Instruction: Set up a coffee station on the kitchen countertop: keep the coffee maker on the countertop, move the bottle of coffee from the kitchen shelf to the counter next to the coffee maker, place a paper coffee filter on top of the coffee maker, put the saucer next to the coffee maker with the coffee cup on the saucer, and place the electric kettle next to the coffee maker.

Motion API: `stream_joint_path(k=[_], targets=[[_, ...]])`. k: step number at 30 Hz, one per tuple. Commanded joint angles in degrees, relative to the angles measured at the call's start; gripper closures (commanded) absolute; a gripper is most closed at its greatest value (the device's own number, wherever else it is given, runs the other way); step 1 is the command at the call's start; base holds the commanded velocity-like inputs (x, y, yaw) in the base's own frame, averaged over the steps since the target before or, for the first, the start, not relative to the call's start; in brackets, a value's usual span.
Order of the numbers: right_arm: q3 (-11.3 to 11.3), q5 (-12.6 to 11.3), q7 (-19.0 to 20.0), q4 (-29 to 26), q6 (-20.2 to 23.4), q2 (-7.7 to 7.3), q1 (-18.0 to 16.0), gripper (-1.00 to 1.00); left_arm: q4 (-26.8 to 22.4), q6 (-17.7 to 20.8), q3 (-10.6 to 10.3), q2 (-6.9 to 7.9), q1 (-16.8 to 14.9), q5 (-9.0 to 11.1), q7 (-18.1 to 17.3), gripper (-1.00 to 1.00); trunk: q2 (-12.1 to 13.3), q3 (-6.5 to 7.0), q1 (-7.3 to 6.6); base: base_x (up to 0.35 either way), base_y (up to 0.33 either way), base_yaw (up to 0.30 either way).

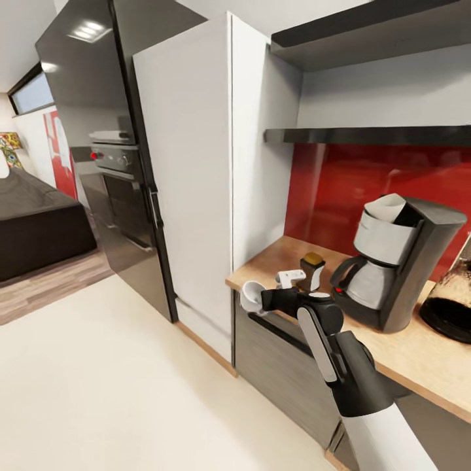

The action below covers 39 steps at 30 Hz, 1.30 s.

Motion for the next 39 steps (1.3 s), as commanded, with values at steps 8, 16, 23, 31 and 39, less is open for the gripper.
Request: stream_joint_path(k=[8,16,23,31,39], targets=[[0.0,-0.5,-0.3,0.0,0.2,0.02,-0.1,1.0,-0.1,0.0,0.4,0.01,0.0,0.1,-0.3,-1.0,0.0,0.27,0.01,0.0,0.0,-0.27],[0.0,-0.5,-0.3,0.0,0.3,0.03,-0.1,1.0,-0.1,0.0,0.5,0.01,0.0,0.1,-0.3,-1.0,0.0,0.6,0.01,0.0,0.0,-0.27],[0.0,-0.4,-0.3,0.2,0.3,0.02,-0.1,1.0,-0.1,0.0,0.5,0.01,0.0,0.1,-0.3,-1.0,0.0,0.89,0.01,0.0,0.0,-0.27],[0.0,-0.3,-0.3,0.2,0.3,0.02,-0.1,1.0,-0.1,-0.1,0.5,0.01,0.0,0.1,-0.3,-1.0,0.0,1.22,0.01,0.0,0.0,-0.27],[0.0,0.1,-0.8,0.4,0.4,0.06,-0.1,1.0,-0.1,0.0,0.5,0.01,0.0,0.1,-0.3,-1.0,0.0,1.4,0.01,0.0,0.0,-0.138]])
